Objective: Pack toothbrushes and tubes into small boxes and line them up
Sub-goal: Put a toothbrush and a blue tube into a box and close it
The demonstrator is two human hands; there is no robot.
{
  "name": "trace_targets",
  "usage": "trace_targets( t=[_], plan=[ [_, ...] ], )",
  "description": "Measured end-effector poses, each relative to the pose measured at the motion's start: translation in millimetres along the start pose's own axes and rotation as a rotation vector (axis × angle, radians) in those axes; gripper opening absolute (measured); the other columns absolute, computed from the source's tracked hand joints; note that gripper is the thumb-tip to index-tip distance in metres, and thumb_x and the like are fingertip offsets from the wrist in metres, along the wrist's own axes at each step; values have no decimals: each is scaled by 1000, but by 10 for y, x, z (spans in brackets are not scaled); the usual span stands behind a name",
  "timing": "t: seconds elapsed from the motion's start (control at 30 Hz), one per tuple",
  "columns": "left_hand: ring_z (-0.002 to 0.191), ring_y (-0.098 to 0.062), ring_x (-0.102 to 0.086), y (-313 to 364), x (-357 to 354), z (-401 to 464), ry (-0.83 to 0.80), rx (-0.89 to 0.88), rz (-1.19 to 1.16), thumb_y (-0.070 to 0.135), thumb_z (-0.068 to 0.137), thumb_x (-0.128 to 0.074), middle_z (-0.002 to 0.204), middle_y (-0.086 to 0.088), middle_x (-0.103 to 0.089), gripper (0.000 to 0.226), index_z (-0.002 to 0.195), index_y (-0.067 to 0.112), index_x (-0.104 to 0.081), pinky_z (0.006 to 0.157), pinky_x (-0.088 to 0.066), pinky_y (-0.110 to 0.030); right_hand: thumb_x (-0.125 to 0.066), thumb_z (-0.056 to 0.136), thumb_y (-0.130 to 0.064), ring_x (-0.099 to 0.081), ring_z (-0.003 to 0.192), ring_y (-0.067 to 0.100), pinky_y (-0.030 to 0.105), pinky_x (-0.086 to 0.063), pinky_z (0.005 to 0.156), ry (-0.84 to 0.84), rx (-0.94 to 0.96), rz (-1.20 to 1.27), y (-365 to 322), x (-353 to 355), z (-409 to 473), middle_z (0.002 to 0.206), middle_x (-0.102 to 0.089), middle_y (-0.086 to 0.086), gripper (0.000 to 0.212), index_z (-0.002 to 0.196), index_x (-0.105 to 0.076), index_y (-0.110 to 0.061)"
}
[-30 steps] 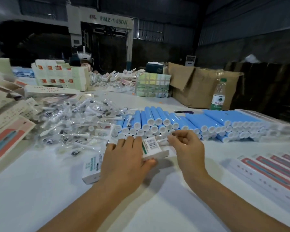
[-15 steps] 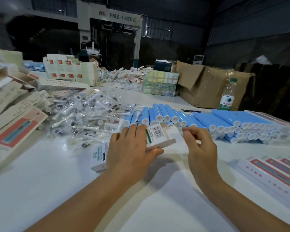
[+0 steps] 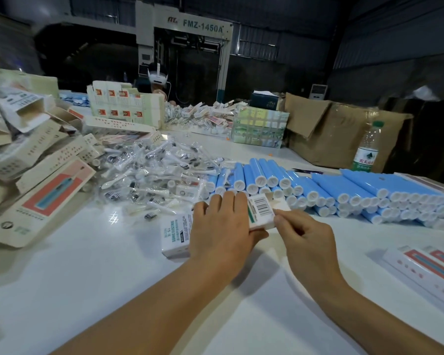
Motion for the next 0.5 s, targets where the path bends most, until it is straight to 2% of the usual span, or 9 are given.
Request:
trace_targets(
  t=[0.07, 0.13, 0.23, 0.3, 0.37, 0.43, 0.5],
  plan=[
    [115, -21, -39, -11, -5, -14, -8, -9, 10, 71, 85, -40, 129, 2, -43, 72, 135, 21, -29, 91, -28, -35, -56, 91, -1, -57, 69, -7, 7, -42, 55, -11, -64, 12, 9, 0, 18, 81, -67, -10, 37, 119, -62, -23],
    [114, -21, -39, -4, -17, -29, -21, -36, 35, 71, 85, -37, 129, 1, -42, 71, 134, 20, -27, 91, -27, -35, -52, 91, 1, -54, 63, -6, 9, -43, 55, -58, -134, 17, 35, -3, 36, 66, -59, -15, 51, 138, -46, -19],
    [112, -22, -39, 43, -32, -60, -43, -83, 68, 71, 86, -35, 127, 0, -43, 69, 132, 20, -28, 90, -28, -36, -52, 91, -4, -50, 57, -6, 8, -42, 57, -109, -183, -21, 64, -33, 61, 55, -51, -16, 59, 145, -36, -21],
    [113, -23, -40, 75, -40, -75, -50, -105, 76, 70, 87, -36, 128, -1, -43, 70, 133, 18, -30, 91, -28, -37, -55, 91, -9, -52, 57, -6, 9, -42, 57, -110, -209, -34, 85, -29, 84, 53, -52, -17, 52, 141, -44, -21],
    [113, -23, -40, 89, -45, -83, -49, -108, 78, 68, 87, -38, 128, -1, -43, 69, 134, 18, -31, 91, -28, -38, -58, 91, -10, -59, 63, -6, 11, -45, 57, -82, -241, -4, 82, -18, 82, 54, -57, -17, 34, 122, -59, -22],
    [113, -23, -40, 95, -49, -86, -41, -104, 83, 68, 88, -37, 128, -1, -43, 67, 133, 18, -31, 92, -28, -38, -58, 92, -8, -61, 70, -12, 7, -45, 54, -44, -247, 47, 72, -22, 57, 65, -63, -18, 19, 101, -66, -22],
    [114, -24, -39, 106, -51, -86, -41, -99, 97, 69, 88, -35, 128, -2, -42, 67, 132, 18, -30, 92, -27, -38, -56, 93, -7, -61, 70, -11, 6, -43, 53, -35, -260, 75, 57, -45, 41, 79, -68, -12, 20, 89, -70, -20]
  ],
)
Point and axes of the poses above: each hand's wrist, its own z-axis towards the middle knuckle, its own x-axis out of the back of the hand, y = z × x, the point moved 1 cm from there along z, towards the middle knuckle
